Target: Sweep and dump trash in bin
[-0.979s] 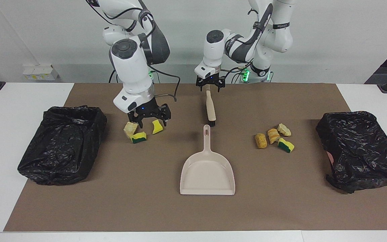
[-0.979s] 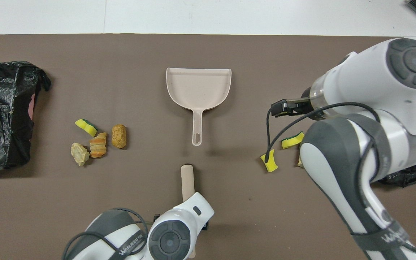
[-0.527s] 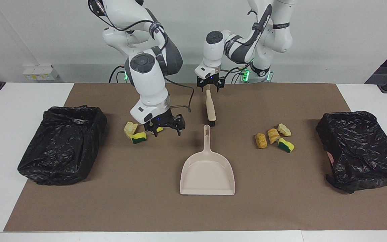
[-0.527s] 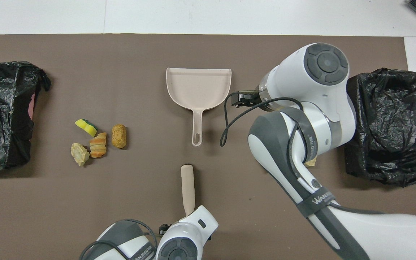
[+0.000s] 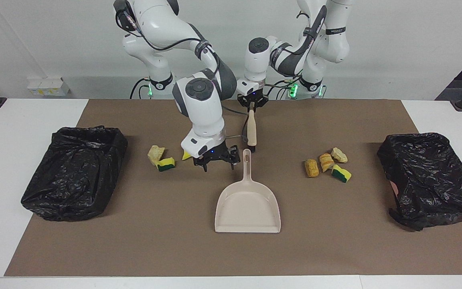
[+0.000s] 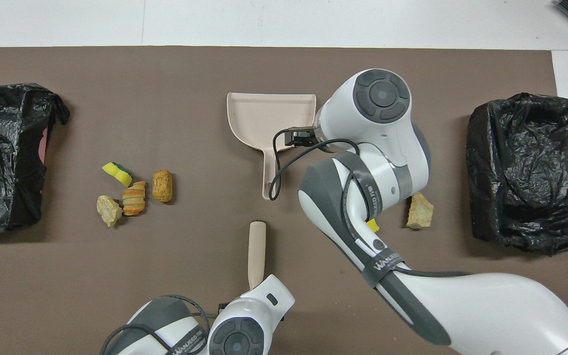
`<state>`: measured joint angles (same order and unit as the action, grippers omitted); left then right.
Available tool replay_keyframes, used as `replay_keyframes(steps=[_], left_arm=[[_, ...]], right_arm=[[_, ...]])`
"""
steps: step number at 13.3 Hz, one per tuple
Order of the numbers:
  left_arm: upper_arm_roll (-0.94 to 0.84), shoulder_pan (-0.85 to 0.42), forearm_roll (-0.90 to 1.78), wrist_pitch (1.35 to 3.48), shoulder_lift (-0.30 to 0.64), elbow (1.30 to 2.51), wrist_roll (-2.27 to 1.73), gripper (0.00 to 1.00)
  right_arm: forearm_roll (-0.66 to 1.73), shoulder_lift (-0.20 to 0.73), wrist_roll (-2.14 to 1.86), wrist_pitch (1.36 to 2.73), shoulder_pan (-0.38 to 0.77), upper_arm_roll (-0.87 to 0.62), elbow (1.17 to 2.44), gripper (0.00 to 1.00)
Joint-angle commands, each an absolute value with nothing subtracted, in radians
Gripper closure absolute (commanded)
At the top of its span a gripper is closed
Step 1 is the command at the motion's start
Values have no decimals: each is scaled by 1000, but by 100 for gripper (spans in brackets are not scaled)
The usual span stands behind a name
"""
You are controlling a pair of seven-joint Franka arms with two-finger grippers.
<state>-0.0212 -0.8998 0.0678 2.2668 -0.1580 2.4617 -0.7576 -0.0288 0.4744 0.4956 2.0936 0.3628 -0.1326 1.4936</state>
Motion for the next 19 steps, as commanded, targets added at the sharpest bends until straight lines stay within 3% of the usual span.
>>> replay_keyframes(steps=[1,6,9,13,17,19], left_arm=[[-18,-823,80,2160,-212,2432,-677,100],[-18,-611,80,1935,-339,2410,-459,100],[-14,-436,63,1830,-351,2344,-326,100],[-12,-221,-21,1845,-275,2244,-203,100],[-12,-36,-54,1923,-139,2131,-138,100],[-12,52,-57,1945,-101,2086,-92,100]], right_arm=[[-72,518,552,2112,393,-129,1457,0],[-78,545,607,2148,423,-132,1459,0],[-86,551,629,2146,471,-129,1463,6],[-130,548,669,2148,495,-130,1489,26],[-140,546,675,2149,503,-130,1509,36],[-143,542,675,2143,505,-130,1523,48]])
